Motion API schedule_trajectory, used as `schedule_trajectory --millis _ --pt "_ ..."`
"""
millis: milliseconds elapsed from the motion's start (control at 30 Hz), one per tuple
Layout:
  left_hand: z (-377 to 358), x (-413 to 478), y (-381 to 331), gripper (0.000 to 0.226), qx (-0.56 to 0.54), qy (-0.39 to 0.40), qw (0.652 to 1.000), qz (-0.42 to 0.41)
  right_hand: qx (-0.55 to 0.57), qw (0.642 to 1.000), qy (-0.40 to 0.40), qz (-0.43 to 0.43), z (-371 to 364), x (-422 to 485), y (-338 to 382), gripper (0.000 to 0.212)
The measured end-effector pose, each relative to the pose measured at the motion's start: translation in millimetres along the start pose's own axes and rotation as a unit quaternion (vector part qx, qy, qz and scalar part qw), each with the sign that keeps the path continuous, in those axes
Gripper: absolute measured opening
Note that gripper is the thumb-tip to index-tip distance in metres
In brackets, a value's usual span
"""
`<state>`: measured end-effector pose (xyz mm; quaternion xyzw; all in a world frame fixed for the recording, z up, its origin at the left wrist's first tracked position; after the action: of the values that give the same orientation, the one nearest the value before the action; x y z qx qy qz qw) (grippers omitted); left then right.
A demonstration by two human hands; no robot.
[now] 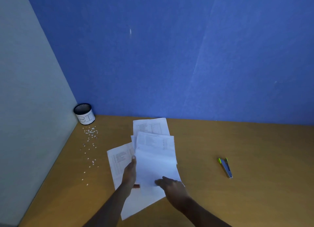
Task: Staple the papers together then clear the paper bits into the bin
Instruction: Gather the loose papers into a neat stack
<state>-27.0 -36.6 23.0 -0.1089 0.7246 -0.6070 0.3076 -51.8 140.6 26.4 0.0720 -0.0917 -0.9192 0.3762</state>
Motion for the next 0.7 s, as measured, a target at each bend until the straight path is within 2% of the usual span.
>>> schedule_trajectory --millis 33,100,167,267,333,400,467,567,600,667,700 --pt "-0.2 -0.4 -1.2 0.047 0.006 0.005 1.000 0.006 0.008 1.000 0.012 0.013 -3.1 -1.8 4.6 0.057" --pt "0.4 -1.3 1.3 0.036 0.086 0.026 0.996 0.008 0.023 0.999 0.020 0.025 -11.4 -4.6 6.1 0.055" --pt "3.4 0.1 10.4 0.035 0.163 0.040 0.986 0.010 0.026 0.999 -0.005 0.024 -13.9 -5.2 6.1 0.050" --pt "5.2 -3.1 10.5 0.034 0.189 0.043 0.981 -0.004 0.034 0.999 -0.037 0.006 -5.9 -6.8 6.9 0.033" --pt "5.5 -5.1 7.7 0.029 0.175 0.040 0.984 -0.012 0.106 0.992 -0.022 -0.060 2.0 -6.8 2.7 0.047" --pt "7.5 -5.7 5.9 0.030 0.170 0.037 0.985 -0.014 0.196 0.967 -0.013 -0.163 6.6 -5.0 -11.6 0.065" --pt "10.1 -5.1 2.8 0.035 0.166 0.027 0.986 -0.013 0.285 0.919 -0.036 -0.271 9.1 -3.4 -29.7 0.068" --pt "11.5 -4.8 -2.8 0.040 0.127 -0.001 0.992 -0.008 0.387 0.813 -0.016 -0.435 4.6 -1.8 -54.2 0.073" --pt "11.2 -5.3 -4.4 0.041 0.119 -0.006 0.993 -0.005 0.439 0.771 -0.001 -0.461 1.1 -1.5 -59.1 0.070" --pt "10.8 -6.7 -6.3 0.043 0.103 -0.008 0.995 -0.002 0.541 0.688 0.039 -0.482 -2.0 -3.2 -64.8 0.048" --pt "9.8 -7.5 -7.1 0.045 0.099 -0.002 0.995 -0.003 0.569 0.666 0.069 -0.478 -2.7 -3.7 -66.8 0.041"
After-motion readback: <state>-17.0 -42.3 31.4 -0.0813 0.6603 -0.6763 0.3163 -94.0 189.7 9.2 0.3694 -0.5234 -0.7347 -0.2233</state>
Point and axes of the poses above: each hand's wrist, its own x-axis towards the middle knuckle, its own z-axis out of the back of the hand, y = z × x, the point moved 5 cm from there along x, towards the middle knuckle, and after that the axes turned 12 degrees about -z, right-handed, at the moved point
